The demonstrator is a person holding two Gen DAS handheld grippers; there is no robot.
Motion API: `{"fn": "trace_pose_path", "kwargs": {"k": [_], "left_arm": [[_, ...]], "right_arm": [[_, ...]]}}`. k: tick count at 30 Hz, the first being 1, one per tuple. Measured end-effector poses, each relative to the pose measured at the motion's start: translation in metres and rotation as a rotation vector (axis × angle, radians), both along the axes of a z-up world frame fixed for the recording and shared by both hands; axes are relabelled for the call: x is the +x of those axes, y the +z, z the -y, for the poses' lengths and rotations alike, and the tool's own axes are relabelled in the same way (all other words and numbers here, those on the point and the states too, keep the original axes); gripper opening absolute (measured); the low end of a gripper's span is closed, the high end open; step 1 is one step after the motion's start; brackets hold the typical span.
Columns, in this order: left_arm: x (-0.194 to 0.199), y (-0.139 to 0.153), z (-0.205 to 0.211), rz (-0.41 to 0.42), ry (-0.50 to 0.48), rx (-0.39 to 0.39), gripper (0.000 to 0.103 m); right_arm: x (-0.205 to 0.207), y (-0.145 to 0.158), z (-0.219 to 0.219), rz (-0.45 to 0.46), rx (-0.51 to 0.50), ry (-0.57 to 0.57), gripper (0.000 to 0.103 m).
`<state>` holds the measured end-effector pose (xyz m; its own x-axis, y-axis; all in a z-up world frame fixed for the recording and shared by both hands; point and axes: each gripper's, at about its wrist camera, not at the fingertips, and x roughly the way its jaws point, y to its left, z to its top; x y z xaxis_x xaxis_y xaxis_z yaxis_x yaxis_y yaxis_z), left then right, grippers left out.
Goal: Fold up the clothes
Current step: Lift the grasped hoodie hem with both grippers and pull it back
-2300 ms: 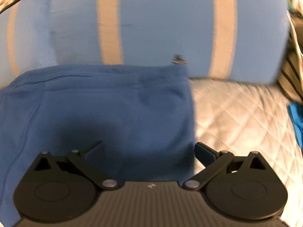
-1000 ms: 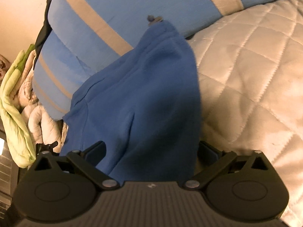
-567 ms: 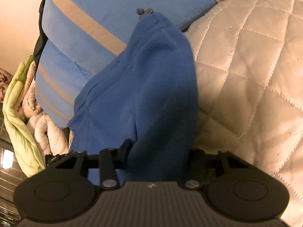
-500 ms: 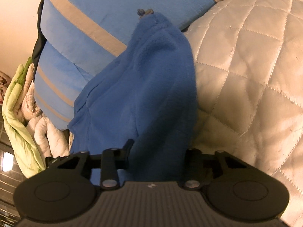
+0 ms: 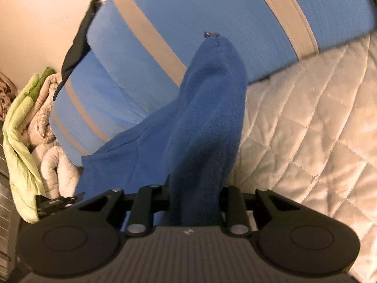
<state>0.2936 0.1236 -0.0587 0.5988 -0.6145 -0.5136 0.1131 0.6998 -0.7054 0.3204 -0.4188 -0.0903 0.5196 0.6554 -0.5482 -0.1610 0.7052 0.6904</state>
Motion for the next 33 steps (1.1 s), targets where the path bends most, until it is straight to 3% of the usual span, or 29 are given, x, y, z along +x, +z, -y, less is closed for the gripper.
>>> {"fn": "trace_pose_path", "kwargs": {"k": [10, 16, 21, 24, 28, 33], "left_arm": [[-0.023, 0.087, 0.009, 0.118, 0.041, 0.138, 0.018], [-0.038, 0.112, 0.044, 0.178, 0.079, 0.454, 0.019], [-0.049, 0.119, 0.076, 0.237, 0.139, 0.726, 0.019], [-0.054, 0.123, 0.083, 0.279, 0.153, 0.829, 0.019], [-0.059, 0.127, 0.077, 0.298, 0.162, 0.888, 0.019], [-0.064, 0.13, 0.057, 0.287, 0.191, 0.911, 0.019]], "right_arm": [[-0.025, 0.075, 0.004, 0.091, -0.031, -0.057, 0.024], [-0.034, 0.113, -0.01, 0.126, -0.142, -0.079, 0.024], [-0.045, 0.134, -0.054, 0.203, -0.423, -0.084, 0.023], [-0.05, 0.138, -0.077, 0.233, -0.549, -0.097, 0.022], [-0.051, 0.139, -0.095, 0.267, -0.616, -0.115, 0.022], [-0.05, 0.14, -0.109, 0.273, -0.598, -0.103, 0.022]]}}
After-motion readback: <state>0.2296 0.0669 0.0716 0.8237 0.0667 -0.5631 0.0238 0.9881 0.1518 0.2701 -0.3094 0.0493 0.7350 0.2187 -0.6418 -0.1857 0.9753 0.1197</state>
